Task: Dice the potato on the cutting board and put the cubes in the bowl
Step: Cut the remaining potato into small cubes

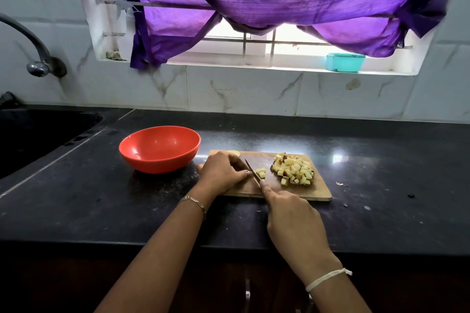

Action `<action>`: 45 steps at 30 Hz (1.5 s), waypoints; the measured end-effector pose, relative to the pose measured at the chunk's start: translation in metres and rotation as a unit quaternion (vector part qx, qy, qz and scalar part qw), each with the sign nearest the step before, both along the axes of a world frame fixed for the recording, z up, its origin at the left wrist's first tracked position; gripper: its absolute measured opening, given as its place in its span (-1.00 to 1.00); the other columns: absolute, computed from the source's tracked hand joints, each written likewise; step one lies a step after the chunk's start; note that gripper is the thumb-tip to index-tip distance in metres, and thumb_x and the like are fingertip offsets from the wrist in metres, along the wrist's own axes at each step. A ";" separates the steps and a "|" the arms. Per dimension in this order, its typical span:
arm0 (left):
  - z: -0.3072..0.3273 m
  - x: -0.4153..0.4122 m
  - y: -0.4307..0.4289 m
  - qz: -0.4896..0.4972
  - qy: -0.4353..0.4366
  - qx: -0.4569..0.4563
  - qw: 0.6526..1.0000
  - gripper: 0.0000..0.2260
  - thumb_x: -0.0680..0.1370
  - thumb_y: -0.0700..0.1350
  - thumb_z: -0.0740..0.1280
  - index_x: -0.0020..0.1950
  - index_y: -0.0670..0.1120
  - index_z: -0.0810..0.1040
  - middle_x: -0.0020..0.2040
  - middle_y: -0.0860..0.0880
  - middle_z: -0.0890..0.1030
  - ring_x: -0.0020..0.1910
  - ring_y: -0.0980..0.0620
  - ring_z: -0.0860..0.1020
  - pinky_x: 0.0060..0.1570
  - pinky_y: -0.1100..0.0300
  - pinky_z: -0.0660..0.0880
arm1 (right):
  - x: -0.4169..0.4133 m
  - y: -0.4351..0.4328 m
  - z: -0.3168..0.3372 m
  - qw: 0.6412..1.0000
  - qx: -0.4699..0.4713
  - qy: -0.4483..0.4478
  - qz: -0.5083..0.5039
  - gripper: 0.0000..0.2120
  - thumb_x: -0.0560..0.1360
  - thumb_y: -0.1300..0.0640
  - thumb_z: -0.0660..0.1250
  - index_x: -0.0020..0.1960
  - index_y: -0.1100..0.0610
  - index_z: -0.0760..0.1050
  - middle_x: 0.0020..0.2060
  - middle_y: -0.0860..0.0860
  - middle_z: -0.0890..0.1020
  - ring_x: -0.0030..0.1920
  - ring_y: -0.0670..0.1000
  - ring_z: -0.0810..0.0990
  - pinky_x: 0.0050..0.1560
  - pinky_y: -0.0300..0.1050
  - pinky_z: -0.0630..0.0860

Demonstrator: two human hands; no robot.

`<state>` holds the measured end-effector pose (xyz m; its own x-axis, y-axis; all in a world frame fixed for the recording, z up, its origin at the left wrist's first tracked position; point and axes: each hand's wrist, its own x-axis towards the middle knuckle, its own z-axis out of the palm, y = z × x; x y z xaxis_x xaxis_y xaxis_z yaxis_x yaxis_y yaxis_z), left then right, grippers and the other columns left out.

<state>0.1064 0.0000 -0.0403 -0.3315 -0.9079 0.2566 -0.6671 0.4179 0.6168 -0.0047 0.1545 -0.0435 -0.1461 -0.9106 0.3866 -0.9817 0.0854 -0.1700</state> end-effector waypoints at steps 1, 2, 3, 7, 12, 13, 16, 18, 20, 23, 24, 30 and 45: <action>0.000 0.000 0.000 0.000 -0.001 0.001 1.000 -0.80 0.38 0.07 0.51 -0.39 0.19 0.55 -0.31 0.27 0.57 -0.11 0.10 0.57 0.13 -0.05 0.48 | 0.000 -0.001 0.001 1.000 0.003 0.004 0.002 -0.45 0.62 0.19 0.09 0.56 -0.09 0.06 0.10 -0.04 0.55 0.08 0.01 0.55 -0.05 -0.13 0.48; 0.000 0.000 0.000 -0.001 -0.001 0.002 1.000 -0.81 0.37 0.08 0.51 -0.38 0.19 0.55 -0.30 0.26 0.58 -0.09 0.08 0.58 0.14 -0.05 0.48 | 0.000 -0.003 0.002 1.000 0.004 0.009 0.004 -0.45 0.62 0.20 0.08 0.56 -0.08 0.06 0.11 -0.04 0.55 0.08 0.01 0.55 -0.03 -0.12 0.48; -0.001 0.000 -0.001 -0.003 -0.001 0.004 1.000 -0.82 0.37 0.09 0.51 -0.38 0.19 0.55 -0.28 0.25 0.59 -0.08 0.07 0.59 0.14 -0.05 0.48 | 0.000 -0.005 0.003 1.000 0.004 0.012 0.004 -0.44 0.61 0.21 0.08 0.56 -0.07 0.06 0.11 -0.03 0.55 0.08 0.02 0.55 -0.02 -0.11 0.49; -0.001 -0.001 0.000 -0.003 -0.001 -0.003 1.000 -0.84 0.36 0.11 0.51 -0.36 0.19 0.57 -0.28 0.23 0.61 -0.11 0.06 0.60 0.12 -0.06 0.49 | -0.002 -0.011 0.005 1.000 0.004 -0.009 -0.006 -0.45 0.60 0.21 0.08 0.55 -0.09 0.11 0.08 0.00 0.56 0.06 0.04 0.57 -0.03 -0.09 0.49; -0.002 -0.004 0.004 0.022 -0.007 -0.044 0.999 -0.83 0.38 0.16 0.48 -0.34 0.16 0.57 -0.35 0.26 0.55 -0.17 0.16 0.53 0.14 -0.04 0.45 | -0.007 -0.003 0.004 0.989 -0.060 -0.130 -0.030 -0.52 0.62 0.08 0.10 0.50 -0.22 0.18 0.01 -0.01 0.61 -0.01 0.01 0.58 -0.09 -0.10 0.49; -0.002 -0.006 0.004 0.022 -0.008 -0.058 0.998 -0.83 0.39 0.18 0.47 -0.31 0.15 0.59 -0.32 0.25 0.57 -0.16 0.16 0.53 0.15 -0.04 0.44 | -0.009 0.001 0.004 0.987 -0.061 -0.144 -0.034 -0.52 0.61 0.07 0.12 0.49 -0.24 0.19 0.00 -0.01 0.62 -0.02 0.01 0.59 -0.10 -0.10 0.48; 0.000 -0.016 0.007 0.011 -0.033 -0.073 0.997 -0.89 0.46 0.16 0.41 -0.14 0.16 0.66 -0.11 0.20 0.65 0.00 0.13 0.55 0.25 -0.01 0.30 | -0.017 0.014 0.007 0.985 -0.039 -0.162 -0.040 -0.51 0.59 0.05 0.16 0.44 -0.34 0.20 -0.02 -0.03 0.64 -0.04 0.00 0.60 -0.10 -0.13 0.47; 0.002 -0.020 0.007 -0.004 -0.043 -0.060 0.997 -0.92 0.52 0.08 0.38 -0.05 0.17 0.67 -0.03 0.20 0.65 0.06 0.14 0.53 0.28 -0.02 0.22 | -0.021 0.024 0.009 0.988 -0.019 -0.145 -0.048 -0.50 0.58 0.03 0.18 0.41 -0.41 0.18 0.02 -0.02 0.64 0.03 0.03 0.60 -0.06 -0.08 0.48; 0.003 -0.018 0.005 0.001 -0.029 -0.054 0.998 -0.90 0.54 0.01 0.36 -0.03 0.19 0.66 -0.02 0.22 0.65 0.06 0.17 0.54 0.29 -0.01 0.23 | -0.025 0.032 0.011 0.990 -0.007 -0.127 -0.057 -0.49 0.58 0.02 0.18 0.41 -0.43 0.15 0.00 -0.02 0.63 0.04 0.02 0.59 -0.06 -0.10 0.48; 0.007 -0.011 0.005 0.020 0.014 -0.055 0.998 -0.88 0.56 -0.05 0.36 -0.07 0.19 0.62 -0.10 0.25 0.64 0.04 0.20 0.55 0.17 0.07 0.23 | -0.021 0.038 0.013 0.993 0.009 -0.101 -0.056 -0.48 0.59 0.00 0.16 0.44 -0.41 0.10 0.03 -0.07 0.61 0.07 -0.03 0.57 -0.03 -0.15 0.47; 0.007 -0.010 0.005 0.021 0.021 -0.056 0.998 -0.86 0.56 -0.07 0.36 -0.09 0.20 0.59 -0.15 0.27 0.61 0.02 0.21 0.56 0.15 0.08 0.22 | -0.018 0.038 0.014 0.994 0.008 -0.091 -0.053 -0.48 0.60 -0.01 0.15 0.45 -0.41 0.09 0.06 -0.08 0.60 0.08 -0.04 0.57 -0.02 -0.14 0.47; 0.001 -0.002 0.015 -0.034 0.077 -0.081 0.993 -0.90 0.38 0.09 0.40 -0.23 0.18 0.49 -0.22 0.22 0.56 -0.15 0.19 0.54 0.08 -0.07 0.49 | -0.018 0.025 0.011 0.995 -0.046 -0.084 -0.030 -0.50 0.58 0.07 0.20 0.43 -0.33 0.25 0.14 -0.05 0.57 -0.04 -0.06 0.58 -0.06 -0.21 0.49; 0.009 -0.024 0.055 -0.212 -0.068 -0.081 0.971 -0.92 0.48 0.09 0.41 -0.05 0.15 0.62 -0.16 0.25 0.51 -0.13 0.25 0.41 0.16 0.02 0.27 | -0.061 -0.009 -0.012 0.914 -0.150 -0.378 0.011 -0.63 0.53 0.21 0.31 0.27 -0.13 0.53 -0.28 -0.13 0.46 -0.53 -0.13 0.32 -0.48 -0.25 0.25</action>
<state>0.0821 0.0553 -0.0317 -0.7081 -0.6334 0.3122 -0.4844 0.7574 0.4379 -0.0652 0.1451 -0.0555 -0.4570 -0.7860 0.4163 -0.5756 -0.0955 -0.8121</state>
